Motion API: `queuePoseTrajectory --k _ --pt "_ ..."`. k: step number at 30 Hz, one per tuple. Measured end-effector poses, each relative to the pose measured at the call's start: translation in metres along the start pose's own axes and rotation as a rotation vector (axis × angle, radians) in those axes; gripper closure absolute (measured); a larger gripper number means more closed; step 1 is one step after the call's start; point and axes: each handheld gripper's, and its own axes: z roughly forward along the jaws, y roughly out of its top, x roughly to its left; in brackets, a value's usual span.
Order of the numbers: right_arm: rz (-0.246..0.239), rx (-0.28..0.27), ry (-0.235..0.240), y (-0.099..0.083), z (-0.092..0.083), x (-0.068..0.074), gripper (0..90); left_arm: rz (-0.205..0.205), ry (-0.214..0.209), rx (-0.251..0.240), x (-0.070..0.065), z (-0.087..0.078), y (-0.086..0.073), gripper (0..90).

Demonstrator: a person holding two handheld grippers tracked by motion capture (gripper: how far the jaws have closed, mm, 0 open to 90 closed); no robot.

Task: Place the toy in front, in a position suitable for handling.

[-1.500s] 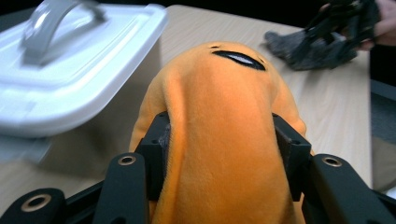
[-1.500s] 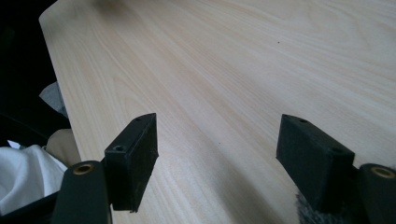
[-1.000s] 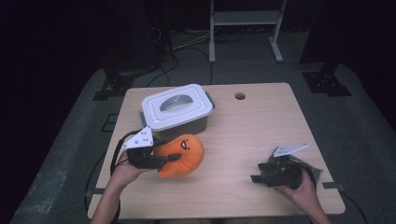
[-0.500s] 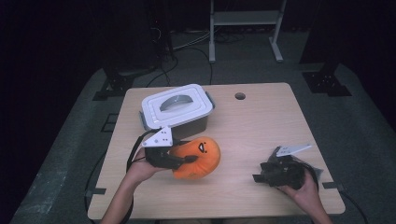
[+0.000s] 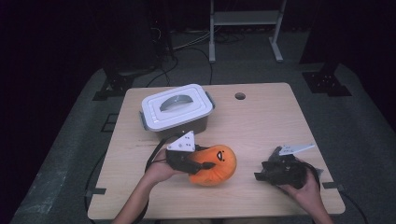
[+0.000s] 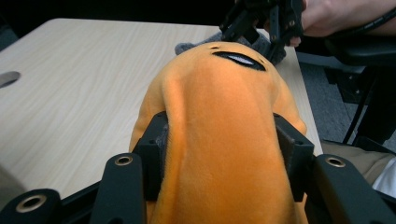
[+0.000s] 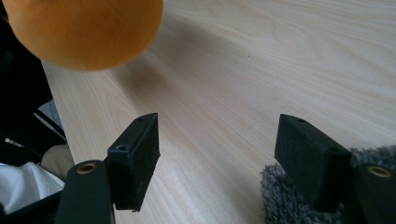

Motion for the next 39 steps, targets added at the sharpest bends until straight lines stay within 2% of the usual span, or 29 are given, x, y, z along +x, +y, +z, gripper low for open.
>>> queuePoseTrajectory --k 3,8,12,15,20,23,25,27,28,29,32,34,39 --pt "0.000 -0.012 -0.008 0.001 -0.004 -0.002 29.9 -0.003 -0.012 0.005 -0.001 0.008 -0.004 48.7" --pt "0.003 -0.021 -0.023 0.001 -0.008 -0.004 30.7 -0.031 -0.030 0.012 -0.003 0.023 -0.014 48.7" --pt "0.007 -0.036 -0.051 0.002 -0.014 -0.007 31.4 -0.025 -0.032 0.038 -0.006 0.037 -0.017 48.6" --pt "0.005 -0.049 -0.082 0.001 -0.020 -0.009 32.1 -0.030 -0.043 0.034 -0.008 0.045 -0.017 47.6" --pt "0.013 -0.002 -0.148 -0.003 -0.025 -0.019 41.3 -0.016 -0.033 0.051 -0.012 0.053 -0.018 46.2" --pt "0.018 0.013 -0.174 -0.004 -0.027 -0.022 43.1 -0.017 -0.024 0.045 -0.012 0.054 -0.017 45.7" --pt "0.030 0.041 -0.208 -0.007 -0.028 -0.028 46.2 -0.011 -0.023 0.046 -0.013 0.055 -0.018 43.2" --pt "0.033 0.052 -0.215 -0.008 -0.028 -0.030 47.8 0.002 -0.020 0.051 -0.014 0.054 -0.017 42.1" --pt "0.041 0.073 -0.220 -0.010 -0.026 -0.033 49.9 0.013 -0.013 0.051 -0.016 0.054 -0.017 37.3" --pt "0.041 0.073 -0.220 -0.010 -0.026 -0.033 49.9 0.020 -0.009 0.055 -0.016 0.054 -0.016 37.3" --pt "0.043 0.101 -0.232 -0.011 -0.023 -0.035 51.2 -0.004 -0.014 0.051 -0.016 0.055 -0.015 31.3" --pt "0.040 0.132 -0.240 -0.012 -0.019 -0.035 51.2 -0.015 -0.013 0.047 -0.015 0.055 -0.014 24.3" --pt "0.030 0.178 -0.256 -0.015 -0.011 -0.035 51.4 -0.025 -0.003 0.017 -0.013 0.047 -0.012 19.2"
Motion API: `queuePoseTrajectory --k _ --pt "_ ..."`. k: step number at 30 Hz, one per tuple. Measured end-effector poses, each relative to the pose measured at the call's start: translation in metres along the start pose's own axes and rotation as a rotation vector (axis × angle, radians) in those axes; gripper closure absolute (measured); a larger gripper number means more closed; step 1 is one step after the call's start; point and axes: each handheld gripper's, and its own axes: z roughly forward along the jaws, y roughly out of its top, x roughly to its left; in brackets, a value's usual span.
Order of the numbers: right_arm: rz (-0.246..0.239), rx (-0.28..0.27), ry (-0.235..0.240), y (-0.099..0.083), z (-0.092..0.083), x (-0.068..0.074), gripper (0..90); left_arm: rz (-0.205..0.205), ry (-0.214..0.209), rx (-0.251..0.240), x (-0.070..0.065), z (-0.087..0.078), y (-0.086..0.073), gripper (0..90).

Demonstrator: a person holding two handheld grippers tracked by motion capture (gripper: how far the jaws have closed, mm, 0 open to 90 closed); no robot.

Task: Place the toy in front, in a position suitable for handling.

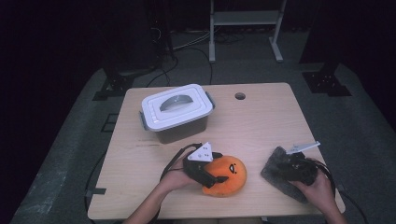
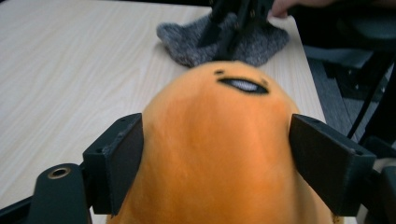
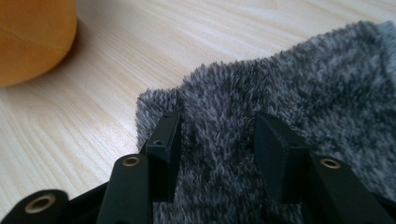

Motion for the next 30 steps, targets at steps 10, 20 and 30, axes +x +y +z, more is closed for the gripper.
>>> queuePoseTrajectory --k 10,20,30 --pt "0.058 0.001 0.024 0.000 0.002 -0.003 49.1 -0.054 0.057 -0.080 0.003 -0.032 -0.004 14.1" --pt "-0.039 0.042 -0.084 0.004 0.005 0.011 52.8 -0.040 0.012 -0.007 -0.010 -0.031 -0.020 23.1" --pt "-0.076 0.100 -0.132 0.010 0.006 0.018 78.4 -0.035 0.050 -0.009 -0.010 -0.019 -0.027 30.9"
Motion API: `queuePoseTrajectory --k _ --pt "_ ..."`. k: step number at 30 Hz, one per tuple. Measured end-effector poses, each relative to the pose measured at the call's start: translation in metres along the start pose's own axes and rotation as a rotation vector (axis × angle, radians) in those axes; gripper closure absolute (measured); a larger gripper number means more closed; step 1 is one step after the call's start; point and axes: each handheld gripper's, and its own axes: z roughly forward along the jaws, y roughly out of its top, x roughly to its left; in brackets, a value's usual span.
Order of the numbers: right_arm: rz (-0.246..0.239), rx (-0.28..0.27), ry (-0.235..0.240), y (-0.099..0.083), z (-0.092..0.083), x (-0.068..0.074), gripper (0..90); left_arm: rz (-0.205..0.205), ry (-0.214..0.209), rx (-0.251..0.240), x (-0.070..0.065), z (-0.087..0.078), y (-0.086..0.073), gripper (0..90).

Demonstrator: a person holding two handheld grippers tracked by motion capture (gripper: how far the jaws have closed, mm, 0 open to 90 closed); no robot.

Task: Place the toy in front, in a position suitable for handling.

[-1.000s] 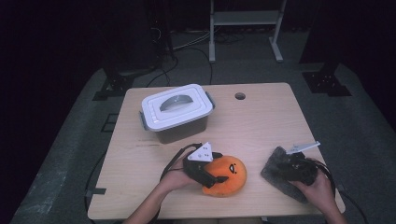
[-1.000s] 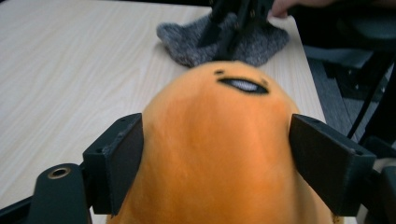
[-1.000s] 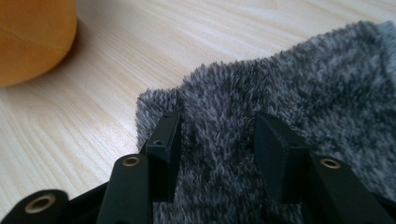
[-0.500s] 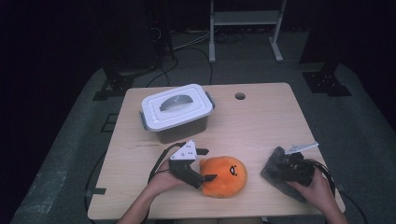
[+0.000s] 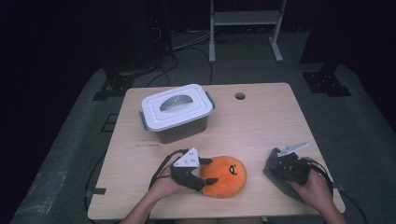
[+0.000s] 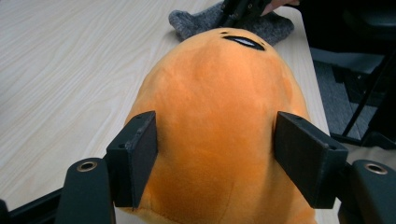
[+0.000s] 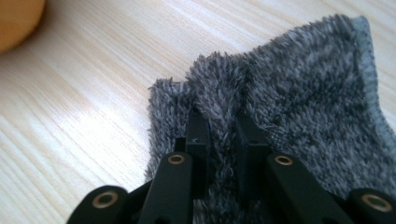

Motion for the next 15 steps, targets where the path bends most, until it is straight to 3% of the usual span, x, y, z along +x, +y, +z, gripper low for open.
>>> queuePoseTrajectory --k 6,7,9,10,12,15 --pt "0.085 -0.036 0.107 -0.003 -0.006 -0.014 80.4 0.012 0.019 0.019 0.000 0.007 0.004 31.1" --pt "0.103 -0.063 0.152 -0.004 -0.010 -0.017 80.4 0.011 0.019 0.023 0.001 0.007 0.004 31.2" --pt "0.117 -0.104 0.192 -0.003 -0.017 -0.019 80.4 0.006 0.021 0.032 0.002 0.007 0.005 31.2" --pt "0.127 -0.164 0.239 0.001 -0.029 -0.018 80.5 0.005 0.021 0.032 0.002 0.007 0.006 31.1" --pt "0.116 -0.193 0.256 0.004 -0.036 -0.016 80.4 -0.003 0.019 0.034 0.004 0.009 0.006 31.1" --pt "0.060 -0.286 0.320 0.017 -0.055 -0.002 80.4 -0.024 0.019 0.028 0.008 0.012 0.008 30.6"
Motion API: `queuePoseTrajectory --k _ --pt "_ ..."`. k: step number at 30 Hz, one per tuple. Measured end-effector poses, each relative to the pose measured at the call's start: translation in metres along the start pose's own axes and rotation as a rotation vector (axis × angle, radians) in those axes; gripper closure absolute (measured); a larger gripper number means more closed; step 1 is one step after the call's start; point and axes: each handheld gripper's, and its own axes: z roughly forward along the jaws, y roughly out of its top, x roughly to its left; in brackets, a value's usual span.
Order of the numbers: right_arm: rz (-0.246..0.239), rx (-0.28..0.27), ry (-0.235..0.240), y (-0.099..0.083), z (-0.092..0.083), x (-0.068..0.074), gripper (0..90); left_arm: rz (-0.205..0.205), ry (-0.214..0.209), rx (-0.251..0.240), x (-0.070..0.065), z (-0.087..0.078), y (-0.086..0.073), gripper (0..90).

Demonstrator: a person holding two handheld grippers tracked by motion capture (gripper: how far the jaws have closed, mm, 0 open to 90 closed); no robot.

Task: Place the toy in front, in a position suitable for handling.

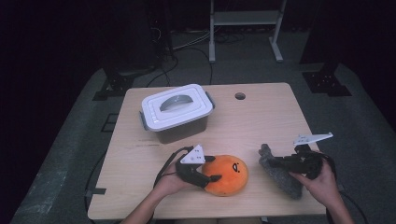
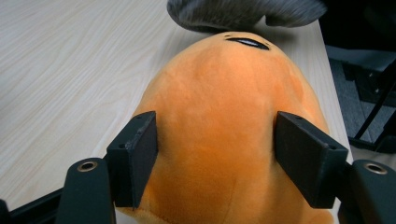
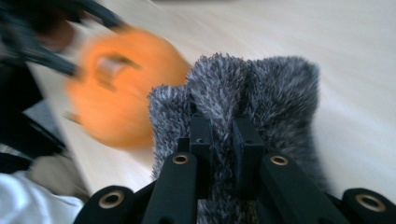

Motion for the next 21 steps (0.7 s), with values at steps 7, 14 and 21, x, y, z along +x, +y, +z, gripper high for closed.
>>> queuePoseTrajectory --k 7,14,21 --pt "-0.171 -0.037 0.088 0.028 0.026 0.058 80.2 -0.036 0.002 -0.003 0.001 0.005 0.007 28.5" --pt "-0.234 0.029 0.075 0.023 0.058 0.068 80.0 -0.034 0.005 -0.018 0.002 0.004 0.001 27.2" --pt "-0.152 0.037 0.039 0.002 0.049 0.041 79.7 -0.058 -0.005 -0.026 0.006 -0.001 -0.011 26.8"
